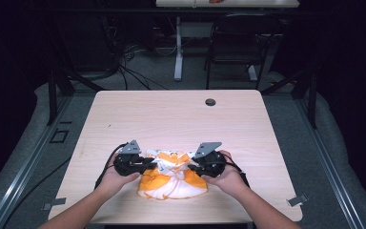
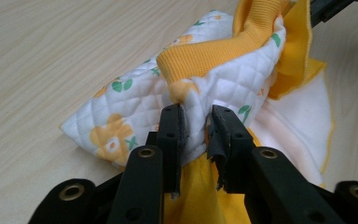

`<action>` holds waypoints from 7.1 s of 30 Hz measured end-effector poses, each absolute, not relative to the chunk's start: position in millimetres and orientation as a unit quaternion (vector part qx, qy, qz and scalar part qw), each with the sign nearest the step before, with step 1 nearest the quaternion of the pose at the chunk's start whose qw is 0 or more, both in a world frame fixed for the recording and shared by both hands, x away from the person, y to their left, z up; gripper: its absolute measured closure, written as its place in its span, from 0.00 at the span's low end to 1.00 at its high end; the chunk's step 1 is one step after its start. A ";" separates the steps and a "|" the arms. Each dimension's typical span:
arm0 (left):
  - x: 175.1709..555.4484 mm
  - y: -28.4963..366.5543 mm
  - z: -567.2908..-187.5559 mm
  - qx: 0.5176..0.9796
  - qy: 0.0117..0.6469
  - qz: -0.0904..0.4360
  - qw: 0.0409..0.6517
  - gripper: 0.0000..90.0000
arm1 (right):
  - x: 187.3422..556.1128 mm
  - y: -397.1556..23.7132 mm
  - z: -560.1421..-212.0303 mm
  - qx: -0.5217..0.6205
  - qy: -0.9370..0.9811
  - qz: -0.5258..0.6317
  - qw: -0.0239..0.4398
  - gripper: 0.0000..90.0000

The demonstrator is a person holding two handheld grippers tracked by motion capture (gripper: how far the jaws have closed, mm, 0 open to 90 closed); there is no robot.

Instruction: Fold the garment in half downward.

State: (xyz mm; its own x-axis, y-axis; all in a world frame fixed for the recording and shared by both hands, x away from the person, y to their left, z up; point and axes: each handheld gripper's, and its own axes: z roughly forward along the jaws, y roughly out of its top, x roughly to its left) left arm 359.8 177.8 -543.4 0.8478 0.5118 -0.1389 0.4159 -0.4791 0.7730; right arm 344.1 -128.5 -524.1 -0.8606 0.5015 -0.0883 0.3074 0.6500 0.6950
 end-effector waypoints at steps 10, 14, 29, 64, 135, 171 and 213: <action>353.2 185.4 -522.1 0.844 0.270 0.055 0.460 0.74 | 337.0 -142.3 -506.4 0.241 0.877 0.399 0.117 0.66; 355.7 187.9 -516.1 0.842 0.278 0.065 0.459 0.76 | 337.4 -144.0 -498.4 0.252 0.862 0.422 0.128 0.67; 372.4 178.4 -533.1 0.839 0.311 0.058 0.443 0.99 | 368.0 -126.8 -518.5 0.287 0.869 0.382 0.126 0.95; 316.3 170.0 -555.5 0.867 0.250 0.012 0.431 0.99 | 317.3 -104.8 -535.4 0.226 0.888 0.398 0.049 0.88; 361.5 167.3 -574.1 0.858 0.312 0.045 0.405 0.98 | 351.3 -102.7 -563.6 0.266 0.895 0.350 0.077 0.92; 391.7 160.8 -576.0 0.837 0.350 0.077 0.414 0.95 | 391.3 -100.9 -562.6 0.303 0.881 0.346 0.107 0.90; 331.2 202.5 -545.2 0.822 0.337 0.102 0.447 0.56 | 312.5 -133.7 -537.9 0.294 0.869 0.377 0.130 0.58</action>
